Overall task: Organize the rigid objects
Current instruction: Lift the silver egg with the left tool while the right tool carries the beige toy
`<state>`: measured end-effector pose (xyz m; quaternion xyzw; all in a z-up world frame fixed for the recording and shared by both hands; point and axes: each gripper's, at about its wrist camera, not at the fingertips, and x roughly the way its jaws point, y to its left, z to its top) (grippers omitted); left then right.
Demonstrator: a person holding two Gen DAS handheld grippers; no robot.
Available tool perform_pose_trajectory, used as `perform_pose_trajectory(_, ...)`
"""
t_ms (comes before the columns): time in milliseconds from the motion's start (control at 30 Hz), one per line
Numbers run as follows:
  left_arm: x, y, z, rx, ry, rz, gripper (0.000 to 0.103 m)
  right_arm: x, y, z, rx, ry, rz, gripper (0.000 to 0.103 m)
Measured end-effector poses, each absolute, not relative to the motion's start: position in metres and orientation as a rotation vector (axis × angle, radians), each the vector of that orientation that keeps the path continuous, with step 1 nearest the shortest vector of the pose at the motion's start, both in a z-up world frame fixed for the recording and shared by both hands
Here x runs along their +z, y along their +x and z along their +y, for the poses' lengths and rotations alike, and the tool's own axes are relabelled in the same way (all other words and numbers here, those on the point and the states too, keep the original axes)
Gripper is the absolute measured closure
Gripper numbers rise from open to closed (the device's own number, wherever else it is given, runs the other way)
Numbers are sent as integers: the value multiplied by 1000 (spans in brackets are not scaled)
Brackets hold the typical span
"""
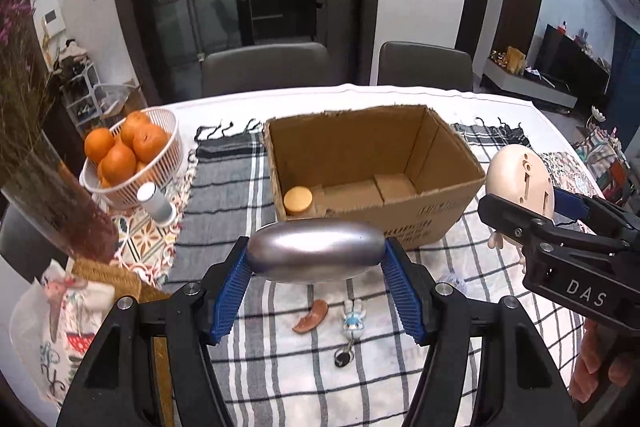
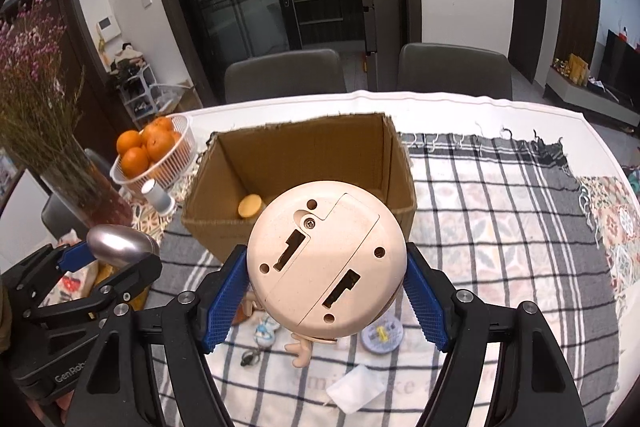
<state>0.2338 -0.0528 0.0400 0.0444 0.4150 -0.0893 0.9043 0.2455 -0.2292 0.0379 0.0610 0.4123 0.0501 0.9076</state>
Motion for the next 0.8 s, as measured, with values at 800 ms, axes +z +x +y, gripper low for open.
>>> perform_pose_trajectory(800, 38, 318, -76, -265, 248, 890, 39, 37, 333, -237, 108, 65, 901, 28)
